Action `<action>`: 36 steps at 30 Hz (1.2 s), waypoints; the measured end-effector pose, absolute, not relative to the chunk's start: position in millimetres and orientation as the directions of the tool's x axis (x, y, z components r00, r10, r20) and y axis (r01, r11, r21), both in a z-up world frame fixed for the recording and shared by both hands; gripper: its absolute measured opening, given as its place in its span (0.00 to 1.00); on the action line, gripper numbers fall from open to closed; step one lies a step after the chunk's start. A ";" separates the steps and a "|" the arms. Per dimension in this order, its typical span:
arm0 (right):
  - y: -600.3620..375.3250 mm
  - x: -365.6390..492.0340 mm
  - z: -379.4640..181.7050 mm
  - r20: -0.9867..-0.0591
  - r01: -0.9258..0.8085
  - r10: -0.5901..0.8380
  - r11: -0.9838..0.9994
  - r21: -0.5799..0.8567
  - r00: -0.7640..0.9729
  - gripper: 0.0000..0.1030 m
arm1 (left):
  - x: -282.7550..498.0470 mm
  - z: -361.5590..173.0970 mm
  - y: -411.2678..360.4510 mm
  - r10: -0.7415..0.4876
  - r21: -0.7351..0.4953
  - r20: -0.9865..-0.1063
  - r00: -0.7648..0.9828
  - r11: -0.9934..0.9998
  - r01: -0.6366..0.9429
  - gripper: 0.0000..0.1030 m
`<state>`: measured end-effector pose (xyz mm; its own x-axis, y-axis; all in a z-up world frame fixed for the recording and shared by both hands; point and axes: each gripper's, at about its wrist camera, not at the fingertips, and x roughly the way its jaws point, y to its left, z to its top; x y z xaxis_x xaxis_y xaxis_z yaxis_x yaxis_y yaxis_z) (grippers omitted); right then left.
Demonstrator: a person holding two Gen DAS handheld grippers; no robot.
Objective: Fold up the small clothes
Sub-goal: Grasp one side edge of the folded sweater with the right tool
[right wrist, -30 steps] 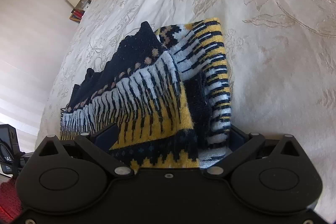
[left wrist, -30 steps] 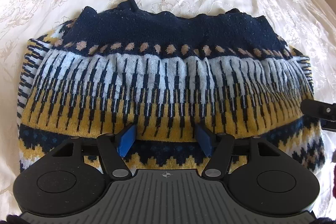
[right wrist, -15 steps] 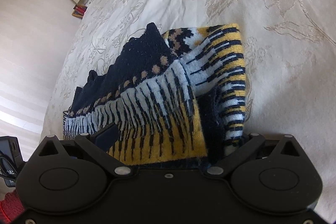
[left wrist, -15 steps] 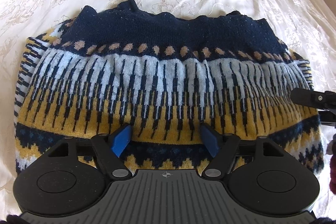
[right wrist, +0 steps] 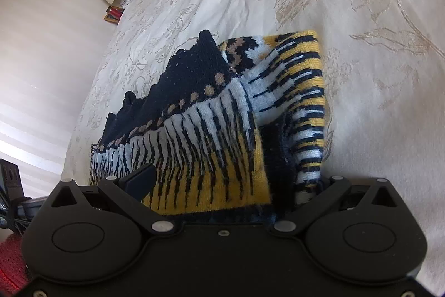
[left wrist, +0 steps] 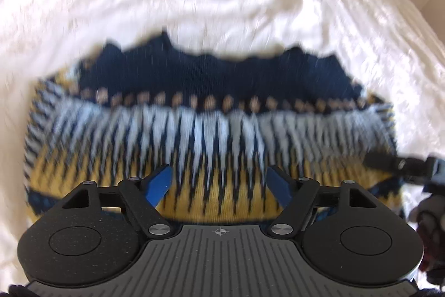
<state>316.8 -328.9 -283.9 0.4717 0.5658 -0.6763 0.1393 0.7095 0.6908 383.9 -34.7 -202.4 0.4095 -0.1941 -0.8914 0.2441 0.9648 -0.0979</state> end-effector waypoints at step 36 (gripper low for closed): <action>-311.6 316.7 -230.5 -0.803 0.199 0.409 0.825 0.528 0.435 0.28 | 328.3 -169.9 33.7 -0.134 -0.074 -0.917 0.375 0.983 0.171 0.71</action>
